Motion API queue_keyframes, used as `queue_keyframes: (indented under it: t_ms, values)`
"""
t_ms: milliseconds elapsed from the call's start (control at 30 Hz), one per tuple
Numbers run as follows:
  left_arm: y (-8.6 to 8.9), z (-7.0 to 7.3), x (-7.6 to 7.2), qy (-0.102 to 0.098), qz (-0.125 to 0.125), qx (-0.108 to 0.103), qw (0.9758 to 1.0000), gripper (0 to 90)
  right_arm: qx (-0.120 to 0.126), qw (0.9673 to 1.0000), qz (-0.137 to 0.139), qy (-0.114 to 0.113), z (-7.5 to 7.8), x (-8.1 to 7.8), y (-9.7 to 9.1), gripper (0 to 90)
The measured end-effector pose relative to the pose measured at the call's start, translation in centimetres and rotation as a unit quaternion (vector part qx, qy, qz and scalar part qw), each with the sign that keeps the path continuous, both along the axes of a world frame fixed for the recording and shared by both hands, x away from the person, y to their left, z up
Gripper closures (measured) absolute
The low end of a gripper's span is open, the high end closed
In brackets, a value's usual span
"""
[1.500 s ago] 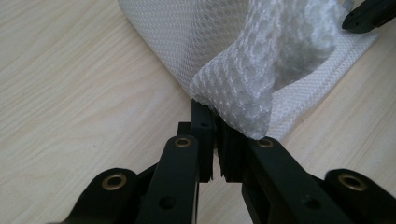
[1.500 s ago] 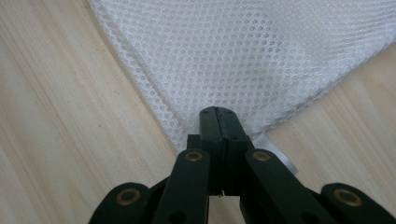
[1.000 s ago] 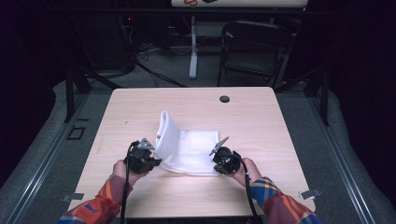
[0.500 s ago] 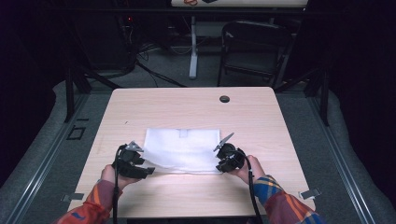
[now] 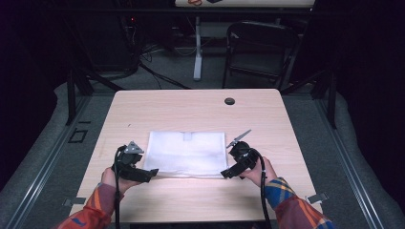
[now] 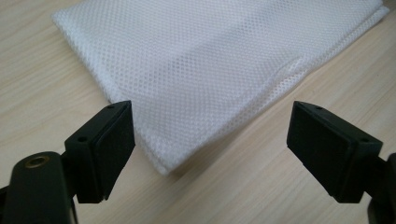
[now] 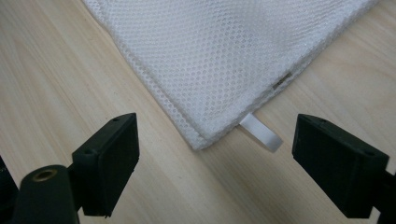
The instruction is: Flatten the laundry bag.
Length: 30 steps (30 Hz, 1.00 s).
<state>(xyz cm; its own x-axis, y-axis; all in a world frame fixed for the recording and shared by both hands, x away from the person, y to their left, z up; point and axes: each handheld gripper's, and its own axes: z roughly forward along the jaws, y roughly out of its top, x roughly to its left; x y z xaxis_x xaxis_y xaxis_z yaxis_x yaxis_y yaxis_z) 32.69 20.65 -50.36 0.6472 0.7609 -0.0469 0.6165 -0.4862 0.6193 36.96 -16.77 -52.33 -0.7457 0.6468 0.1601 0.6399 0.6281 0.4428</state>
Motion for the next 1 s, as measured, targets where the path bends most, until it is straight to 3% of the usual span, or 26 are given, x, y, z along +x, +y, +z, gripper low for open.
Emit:
queue_keyframes:
  t_ms: [133,267,367,567,800,1000]
  values:
    - [-1.3,0.0,0.4,-0.005,-0.012,0.004,0.9999,16.0,0.002,1.0000,-0.001,0.003,0.0,0.0,0.0,11.6]
    - [-3.2,-0.3,0.8,-0.006,-0.045,0.020,0.9988,17.3,0.003,1.0000,-0.001,-0.001,0.1,0.0,0.0,12.5]
    - [-4.3,-0.9,1.1,0.003,-0.068,0.031,0.9972,22.4,-0.001,1.0000,0.001,-0.005,0.0,-0.1,0.2,14.1]
    - [-5.6,-1.7,1.5,0.001,-0.087,0.041,0.9954,31.0,-0.003,1.0000,0.003,0.001,-0.1,0.1,0.2,15.5]
    - [-7.2,-2.6,2.3,0.008,-0.112,0.055,0.9921,38.5,-0.002,1.0000,0.006,0.002,-0.1,0.0,0.5,16.6]
    - [-8.6,-3.7,3.1,0.021,-0.140,0.067,0.9877,48.5,-0.002,1.0000,0.008,0.006,-0.1,0.1,0.4,17.4]
